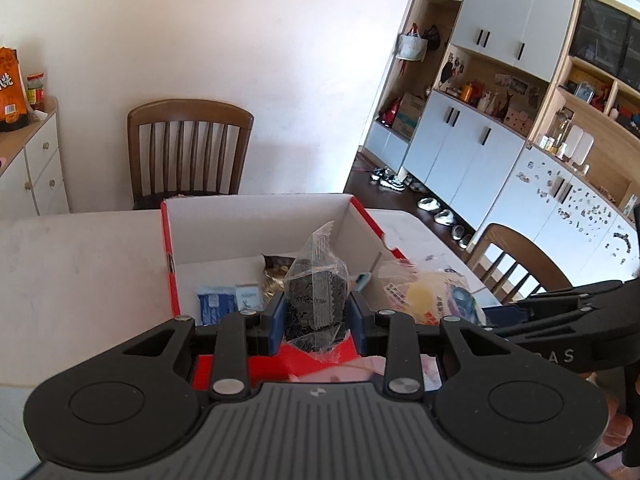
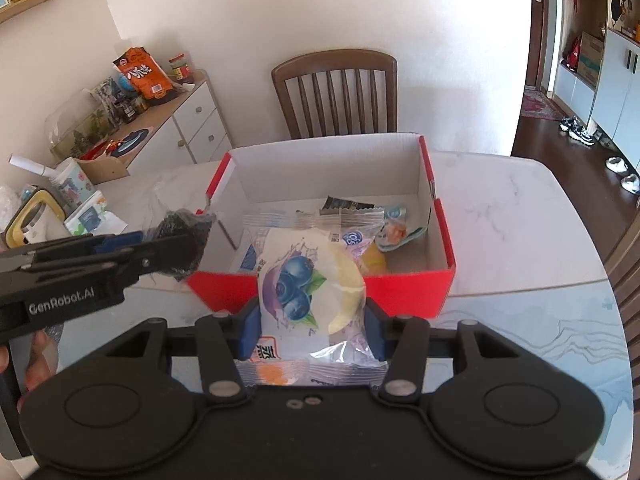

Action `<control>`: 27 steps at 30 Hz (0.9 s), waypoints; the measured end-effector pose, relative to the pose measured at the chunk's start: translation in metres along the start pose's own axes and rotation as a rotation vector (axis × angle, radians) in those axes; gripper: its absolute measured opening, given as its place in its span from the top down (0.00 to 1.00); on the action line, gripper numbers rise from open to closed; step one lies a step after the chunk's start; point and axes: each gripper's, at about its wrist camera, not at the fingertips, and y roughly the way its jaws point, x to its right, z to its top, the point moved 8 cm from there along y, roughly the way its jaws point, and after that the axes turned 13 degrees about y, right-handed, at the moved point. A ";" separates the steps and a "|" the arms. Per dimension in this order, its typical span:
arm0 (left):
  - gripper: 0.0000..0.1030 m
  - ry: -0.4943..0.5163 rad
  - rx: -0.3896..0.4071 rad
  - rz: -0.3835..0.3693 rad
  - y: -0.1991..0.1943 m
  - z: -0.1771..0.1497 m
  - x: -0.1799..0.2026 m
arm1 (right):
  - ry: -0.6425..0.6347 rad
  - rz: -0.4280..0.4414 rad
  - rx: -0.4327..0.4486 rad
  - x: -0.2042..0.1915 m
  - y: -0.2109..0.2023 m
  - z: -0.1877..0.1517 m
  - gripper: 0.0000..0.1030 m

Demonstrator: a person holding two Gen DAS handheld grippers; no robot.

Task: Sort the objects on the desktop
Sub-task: 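Carry the bun bag and black bag with both tools into the red box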

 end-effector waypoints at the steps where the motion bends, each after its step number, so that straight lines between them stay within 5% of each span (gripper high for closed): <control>1: 0.70 0.002 -0.005 0.003 0.005 0.003 -0.003 | 0.002 -0.004 -0.002 0.001 0.003 0.002 0.51; 10: 0.70 0.044 -0.044 0.043 0.043 0.021 -0.029 | -0.026 -0.050 0.007 0.011 0.028 0.026 0.51; 27: 0.72 0.051 -0.196 0.075 0.116 0.002 -0.056 | -0.039 -0.146 -0.062 0.033 0.117 0.058 0.51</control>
